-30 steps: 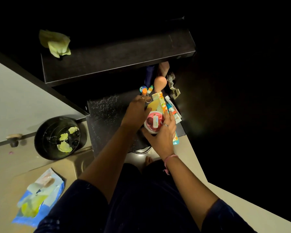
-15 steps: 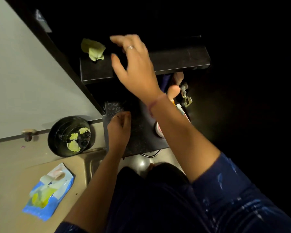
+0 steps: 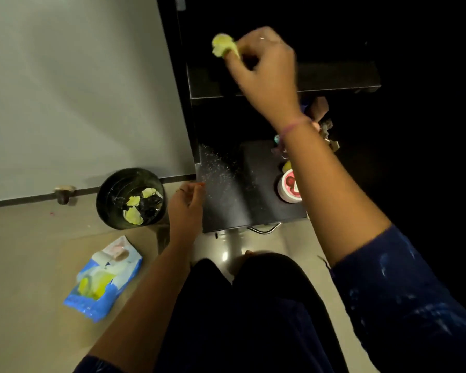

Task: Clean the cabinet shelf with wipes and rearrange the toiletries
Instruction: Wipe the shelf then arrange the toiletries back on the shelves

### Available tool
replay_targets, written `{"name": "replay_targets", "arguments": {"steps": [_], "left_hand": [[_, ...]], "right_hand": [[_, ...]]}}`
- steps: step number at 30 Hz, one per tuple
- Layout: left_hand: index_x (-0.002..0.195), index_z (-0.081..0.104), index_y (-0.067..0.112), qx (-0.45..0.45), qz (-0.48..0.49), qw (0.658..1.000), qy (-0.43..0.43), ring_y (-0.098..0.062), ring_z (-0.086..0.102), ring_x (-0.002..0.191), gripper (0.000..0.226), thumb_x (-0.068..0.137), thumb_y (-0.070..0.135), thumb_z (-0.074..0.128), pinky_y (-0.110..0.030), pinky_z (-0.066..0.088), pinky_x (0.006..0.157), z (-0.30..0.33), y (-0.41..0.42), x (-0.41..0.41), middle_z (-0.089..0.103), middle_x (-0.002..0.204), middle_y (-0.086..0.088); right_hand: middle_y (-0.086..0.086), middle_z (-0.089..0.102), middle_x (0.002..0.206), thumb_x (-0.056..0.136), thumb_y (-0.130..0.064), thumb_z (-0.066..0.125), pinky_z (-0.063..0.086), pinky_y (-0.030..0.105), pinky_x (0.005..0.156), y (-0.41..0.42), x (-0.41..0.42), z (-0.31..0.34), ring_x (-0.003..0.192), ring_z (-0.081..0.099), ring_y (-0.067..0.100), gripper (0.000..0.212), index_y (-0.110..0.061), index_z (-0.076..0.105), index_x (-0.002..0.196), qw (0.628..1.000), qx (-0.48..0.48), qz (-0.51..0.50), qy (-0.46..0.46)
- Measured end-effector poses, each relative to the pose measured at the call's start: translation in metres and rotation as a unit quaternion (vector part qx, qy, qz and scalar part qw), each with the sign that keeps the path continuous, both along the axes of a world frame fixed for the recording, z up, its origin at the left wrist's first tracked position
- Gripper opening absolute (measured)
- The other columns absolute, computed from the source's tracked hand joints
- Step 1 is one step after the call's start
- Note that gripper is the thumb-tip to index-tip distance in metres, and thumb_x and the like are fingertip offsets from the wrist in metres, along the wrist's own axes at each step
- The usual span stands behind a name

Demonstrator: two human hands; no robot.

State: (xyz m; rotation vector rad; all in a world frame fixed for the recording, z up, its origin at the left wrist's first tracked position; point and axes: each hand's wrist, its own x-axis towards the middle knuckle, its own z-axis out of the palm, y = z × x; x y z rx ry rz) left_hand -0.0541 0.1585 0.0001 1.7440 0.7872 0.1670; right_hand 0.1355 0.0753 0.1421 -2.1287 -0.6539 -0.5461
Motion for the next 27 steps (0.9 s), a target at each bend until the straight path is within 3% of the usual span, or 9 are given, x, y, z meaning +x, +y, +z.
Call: {"name": "replay_targets", "arguments": {"steps": [2, 5, 8, 11, 13, 16, 22, 24, 27], "left_hand": [[0.092, 0.060, 0.019, -0.032, 0.018, 0.999, 0.005, -0.005, 0.051, 0.063, 0.014, 0.096, 0.023, 0.047, -0.011, 0.044, 0.056, -0.004, 0.002, -0.009, 0.059, 0.076, 0.007], [0.080, 0.058, 0.028, -0.056, 0.047, 0.997, 0.027, -0.014, 0.050, 0.060, 0.017, 0.094, 0.027, 0.049, -0.030, 0.046, 0.059, -0.022, 0.007, -0.020, 0.065, 0.083, -0.010], [0.083, 0.062, 0.025, -0.064, 0.071, 0.994, 0.058, -0.021, 0.054, 0.069, 0.016, 0.092, 0.034, 0.051, -0.044, 0.050, 0.071, -0.037, 0.011, -0.024, 0.065, 0.087, -0.018], [0.090, 0.062, 0.016, -0.074, 0.088, 0.991, 0.074, -0.026, 0.059, 0.075, 0.022, 0.092, 0.034, 0.050, -0.048, 0.052, 0.079, -0.048, 0.011, -0.024, 0.065, 0.088, -0.017], [0.091, 0.062, 0.017, -0.076, 0.098, 0.989, 0.084, -0.030, 0.063, 0.085, 0.020, 0.092, 0.033, 0.050, -0.048, 0.052, 0.084, -0.056, 0.012, -0.024, 0.067, 0.092, -0.015], [0.092, 0.064, 0.016, -0.074, 0.115, 0.986, 0.098, -0.029, 0.064, 0.090, 0.020, 0.092, 0.031, 0.051, -0.044, 0.052, 0.085, -0.067, 0.014, -0.024, 0.069, 0.093, -0.013], [0.096, 0.066, 0.012, -0.084, 0.125, 0.983, 0.103, -0.027, 0.064, 0.091, 0.025, 0.091, 0.032, 0.051, -0.041, 0.051, 0.084, -0.085, 0.019, -0.022, 0.069, 0.094, -0.012], [0.097, 0.066, 0.013, -0.101, 0.121, 0.982, 0.104, -0.027, 0.065, 0.092, 0.028, 0.089, 0.035, 0.052, -0.043, 0.051, 0.085, -0.090, 0.020, -0.021, 0.070, 0.094, -0.011], [0.102, 0.066, 0.012, -0.122, 0.123, 0.979, 0.110, -0.029, 0.065, 0.094, 0.027, 0.091, 0.032, 0.052, -0.041, 0.051, 0.084, -0.097, 0.019, -0.021, 0.070, 0.097, -0.012]], "right_hand": [[0.003, 0.067, 0.080, 0.078, -0.022, 0.067, 0.046, 0.019, 0.071, -0.024, -0.019, -0.011, 0.076, 0.060, 0.008, 0.013, -0.010, 0.073, 0.076, 0.994, 0.087, -0.058, 0.017], [-0.005, 0.065, 0.071, 0.077, -0.032, 0.069, 0.050, 0.032, 0.072, -0.053, -0.047, -0.042, 0.069, 0.061, 0.010, 0.010, -0.029, 0.068, 0.068, 0.973, 0.116, -0.112, 0.165], [-0.004, 0.062, 0.067, 0.076, -0.024, 0.070, 0.047, 0.026, 0.068, -0.070, -0.066, -0.084, 0.065, 0.057, 0.011, 0.004, -0.026, 0.066, 0.075, 0.955, 0.057, -0.101, 0.273], [-0.004, 0.062, 0.074, 0.079, -0.010, 0.068, 0.049, 0.015, 0.067, -0.071, -0.074, -0.127, 0.066, 0.058, 0.009, 0.024, -0.013, 0.063, 0.102, 0.929, -0.062, -0.068, 0.359], [0.002, 0.069, 0.084, 0.080, -0.010, 0.064, 0.055, 0.030, 0.079, -0.066, -0.072, -0.147, 0.076, 0.064, 0.018, 0.028, -0.021, 0.065, 0.106, 0.917, -0.137, -0.055, 0.370], [0.011, 0.071, 0.103, 0.084, -0.005, 0.057, 0.050, 0.032, 0.091, -0.053, -0.054, -0.161, 0.096, 0.065, 0.030, 0.030, -0.020, 0.071, 0.106, 0.910, -0.212, -0.079, 0.348], [0.025, 0.059, 0.113, 0.090, -0.001, 0.047, 0.046, 0.038, 0.089, -0.025, 0.004, -0.172, 0.104, 0.058, 0.038, 0.024, 0.005, 0.062, 0.108, 0.918, -0.241, -0.125, 0.290], [0.028, 0.058, 0.112, 0.092, -0.006, 0.044, 0.044, 0.038, 0.089, -0.017, 0.021, -0.180, 0.105, 0.056, 0.040, 0.025, 0.008, 0.060, 0.106, 0.911, -0.268, -0.112, 0.292], [0.028, 0.061, 0.111, 0.091, 0.002, 0.041, 0.045, 0.041, 0.092, -0.015, 0.037, -0.197, 0.106, 0.057, 0.041, 0.027, 0.009, 0.059, 0.109, 0.893, -0.314, -0.096, 0.308]]}}
